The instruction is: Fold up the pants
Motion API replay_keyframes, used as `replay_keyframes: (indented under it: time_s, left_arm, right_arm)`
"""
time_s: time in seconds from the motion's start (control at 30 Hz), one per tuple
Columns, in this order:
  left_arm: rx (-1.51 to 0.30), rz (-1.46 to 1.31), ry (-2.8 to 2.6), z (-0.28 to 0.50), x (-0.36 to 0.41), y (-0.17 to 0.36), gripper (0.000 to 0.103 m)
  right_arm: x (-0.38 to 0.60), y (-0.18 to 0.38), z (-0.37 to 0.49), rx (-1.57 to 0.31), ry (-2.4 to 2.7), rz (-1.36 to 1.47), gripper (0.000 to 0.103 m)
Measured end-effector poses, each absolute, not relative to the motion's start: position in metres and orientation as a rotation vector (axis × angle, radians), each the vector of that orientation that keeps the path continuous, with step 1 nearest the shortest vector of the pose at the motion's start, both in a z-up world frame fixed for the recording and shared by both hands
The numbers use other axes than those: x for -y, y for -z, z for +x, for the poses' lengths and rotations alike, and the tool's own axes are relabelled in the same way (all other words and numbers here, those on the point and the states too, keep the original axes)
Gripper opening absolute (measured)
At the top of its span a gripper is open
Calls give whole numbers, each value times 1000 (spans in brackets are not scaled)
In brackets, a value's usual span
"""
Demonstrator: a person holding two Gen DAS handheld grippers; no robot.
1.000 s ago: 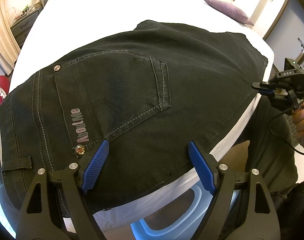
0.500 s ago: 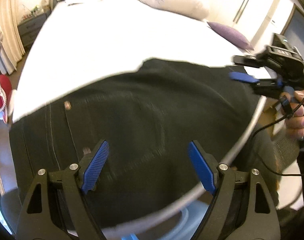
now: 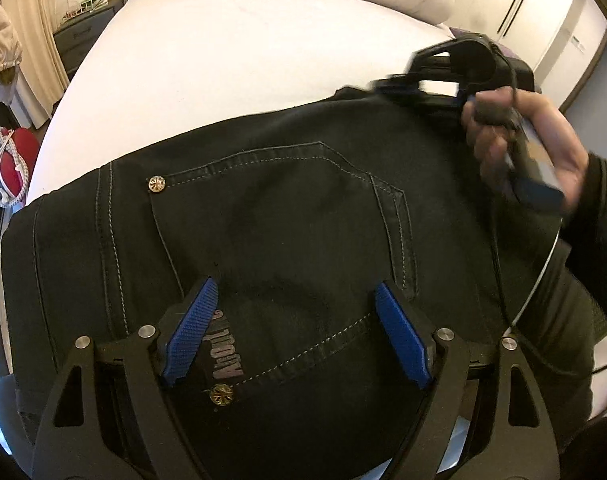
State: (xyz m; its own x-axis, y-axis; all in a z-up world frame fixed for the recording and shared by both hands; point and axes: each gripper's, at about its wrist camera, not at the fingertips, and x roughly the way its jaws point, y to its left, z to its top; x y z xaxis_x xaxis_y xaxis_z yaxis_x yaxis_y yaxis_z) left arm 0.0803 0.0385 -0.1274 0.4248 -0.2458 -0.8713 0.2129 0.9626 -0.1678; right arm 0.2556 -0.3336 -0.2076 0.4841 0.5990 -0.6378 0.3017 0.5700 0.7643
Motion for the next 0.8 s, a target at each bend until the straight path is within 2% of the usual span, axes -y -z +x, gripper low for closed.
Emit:
replay_keyframes:
  time_s: [0.03,0.13,0.23,0.33,0.37,0.4,0.43,0.67,0.8]
  left_arm:
    - [-1096,-42,288,81,-40,127,81]
    - [-1101,-77,283,82,-46,121,81]
    - [-1087,-125,289,82,-49,115,81]
    - [-1094,-57,276,84,-43,118,81]
    - [-1092,-48,279,83,-41,118,81]
    - [-1093,-54,283,83,-43,119,81]
    - [-1094,-66,284,83,-46,120,81]
    - [-1098,-67,271,79,-47,117,81]
    - [-1101,-65,266,77,-42,122,81]
  right_arm:
    - [347,205,253,-1087,-177,1006,1]
    - [358,176,233,-1037,-213,1001,21]
    - [316,159,205,-1071,-449,984,36]
    - [291,177,189,-1130,-490,925,36]
    - [299,192,187,-1151,-445,960,32]
    - [311,204,187,-1150,-425,1025,10]
    - [328,213,186,-1143,-394,1072,0]
    - [484,210,184,-901,-48,1157,0]
    - [569,192,185,-823,199,1098,0]
